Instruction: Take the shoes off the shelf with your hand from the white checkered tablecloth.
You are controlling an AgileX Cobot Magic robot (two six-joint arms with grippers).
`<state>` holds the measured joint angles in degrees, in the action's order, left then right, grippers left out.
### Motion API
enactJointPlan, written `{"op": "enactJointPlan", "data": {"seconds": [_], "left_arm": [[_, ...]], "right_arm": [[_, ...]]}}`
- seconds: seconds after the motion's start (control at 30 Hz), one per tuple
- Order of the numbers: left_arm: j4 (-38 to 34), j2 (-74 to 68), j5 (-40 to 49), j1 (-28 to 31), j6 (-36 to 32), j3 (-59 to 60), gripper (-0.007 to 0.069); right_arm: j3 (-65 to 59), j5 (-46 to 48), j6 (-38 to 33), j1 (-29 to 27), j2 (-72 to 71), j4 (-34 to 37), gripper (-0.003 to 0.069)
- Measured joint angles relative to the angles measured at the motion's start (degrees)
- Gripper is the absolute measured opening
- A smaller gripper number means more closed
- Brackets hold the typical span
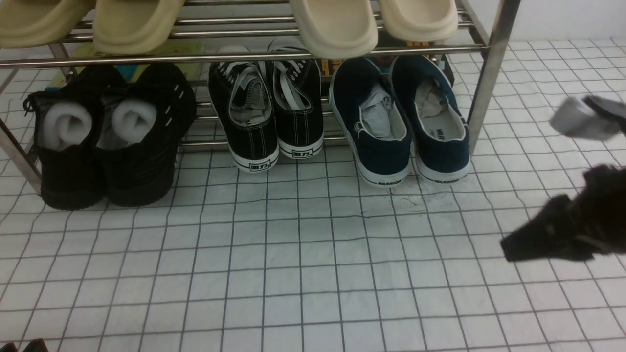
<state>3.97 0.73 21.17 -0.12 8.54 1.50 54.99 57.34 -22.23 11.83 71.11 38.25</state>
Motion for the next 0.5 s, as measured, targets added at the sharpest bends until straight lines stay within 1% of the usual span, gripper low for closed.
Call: {"op": "enactJointPlan", "data": {"seconds": [0.07,0.1,0.13,0.17,0.27,0.37,0.43,0.5], "left_arm": [[0.0,0.0,0.0,0.0,0.0,0.0,0.0240],[0.0,0.0,0.0,0.0,0.0,0.0,0.0240],[0.0,0.0,0.0,0.0,0.0,0.0,0.0240],[0.0,0.0,0.0,0.0,0.0,0.0,0.0240],[0.0,0.0,0.0,0.0,0.0,0.0,0.0240],[0.0,0.0,0.0,0.0,0.0,0.0,0.0240],[0.0,0.0,0.0,0.0,0.0,0.0,0.0240],[0.0,0.0,0.0,0.0,0.0,0.0,0.0240]], "right_arm": [[6.6,-1.2,1.3,4.6,6.0,-2.8,0.0319],[10.2,-1.5,1.9,6.4,8.4,-4.2,0.0341],[10.8,-1.6,2.0,6.7,8.9,-4.6,0.0349],[15.3,-1.9,2.6,9.0,12.3,-7.0,0.0377],[26.4,-2.0,5.6,13.5,20.4,-13.1,0.0433],[32.3,-2.0,8.2,15.6,24.9,-16.3,0.0453],[38.3,-2.2,10.8,17.8,30.2,-20.7,0.0465],[42.5,-2.4,12.3,19.0,33.4,-23.4,0.0468]]}}
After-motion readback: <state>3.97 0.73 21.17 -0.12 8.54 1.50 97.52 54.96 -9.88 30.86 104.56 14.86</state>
